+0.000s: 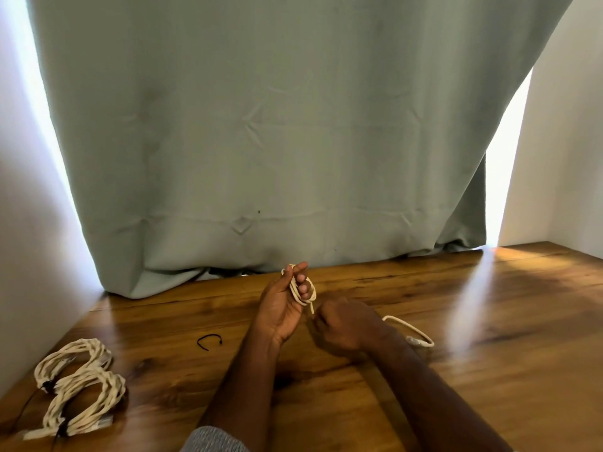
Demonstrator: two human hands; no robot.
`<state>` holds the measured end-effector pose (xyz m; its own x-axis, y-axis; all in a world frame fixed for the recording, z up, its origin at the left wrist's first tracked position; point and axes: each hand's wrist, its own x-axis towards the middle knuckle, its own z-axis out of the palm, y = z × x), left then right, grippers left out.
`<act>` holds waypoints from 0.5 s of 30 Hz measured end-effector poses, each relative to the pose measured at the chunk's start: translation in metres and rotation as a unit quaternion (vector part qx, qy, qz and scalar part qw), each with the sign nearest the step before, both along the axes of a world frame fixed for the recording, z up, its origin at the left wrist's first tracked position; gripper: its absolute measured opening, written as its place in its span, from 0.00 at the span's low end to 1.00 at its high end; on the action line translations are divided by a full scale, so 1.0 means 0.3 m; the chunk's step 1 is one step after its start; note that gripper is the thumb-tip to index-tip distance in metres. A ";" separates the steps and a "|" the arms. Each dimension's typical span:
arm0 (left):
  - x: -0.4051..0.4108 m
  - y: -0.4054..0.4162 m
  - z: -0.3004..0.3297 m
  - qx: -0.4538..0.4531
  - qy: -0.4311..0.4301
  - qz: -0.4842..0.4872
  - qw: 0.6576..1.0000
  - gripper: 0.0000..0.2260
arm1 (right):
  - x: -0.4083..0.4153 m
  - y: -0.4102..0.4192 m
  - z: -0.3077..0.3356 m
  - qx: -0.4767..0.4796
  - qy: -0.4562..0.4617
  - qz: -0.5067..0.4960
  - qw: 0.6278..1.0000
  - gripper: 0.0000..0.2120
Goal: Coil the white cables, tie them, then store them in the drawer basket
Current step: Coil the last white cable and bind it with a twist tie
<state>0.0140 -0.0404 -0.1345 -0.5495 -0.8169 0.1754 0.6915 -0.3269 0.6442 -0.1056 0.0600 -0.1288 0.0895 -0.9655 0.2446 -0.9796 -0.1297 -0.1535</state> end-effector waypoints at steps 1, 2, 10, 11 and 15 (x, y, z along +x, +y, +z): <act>0.000 -0.002 -0.002 -0.001 -0.007 0.008 1.000 0.15 | 0.002 0.001 0.005 -0.006 0.000 0.011 1.000 0.14; 0.001 -0.004 -0.004 -0.004 -0.015 0.015 1.000 0.15 | 0.004 0.000 0.010 -0.012 -0.002 0.021 1.000 0.16; -0.026 0.033 -0.010 -0.101 -0.178 0.067 0.977 0.14 | -0.019 0.006 0.027 -0.049 -0.059 0.104 0.992 0.07; -0.028 0.038 -0.013 -0.121 -0.210 0.067 0.968 0.14 | -0.017 0.011 0.033 -0.058 -0.081 0.114 0.989 0.07; -0.030 0.058 -0.021 -0.210 -0.292 0.048 0.932 0.12 | -0.041 0.013 0.046 -0.127 -0.168 0.135 0.968 0.05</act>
<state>0.0051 -0.0230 -0.1408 -0.5792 -0.7938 0.1854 0.1965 0.0848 0.9768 -0.1181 0.0640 -0.1151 0.2052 -0.8226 0.5302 -0.8051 -0.4500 -0.3865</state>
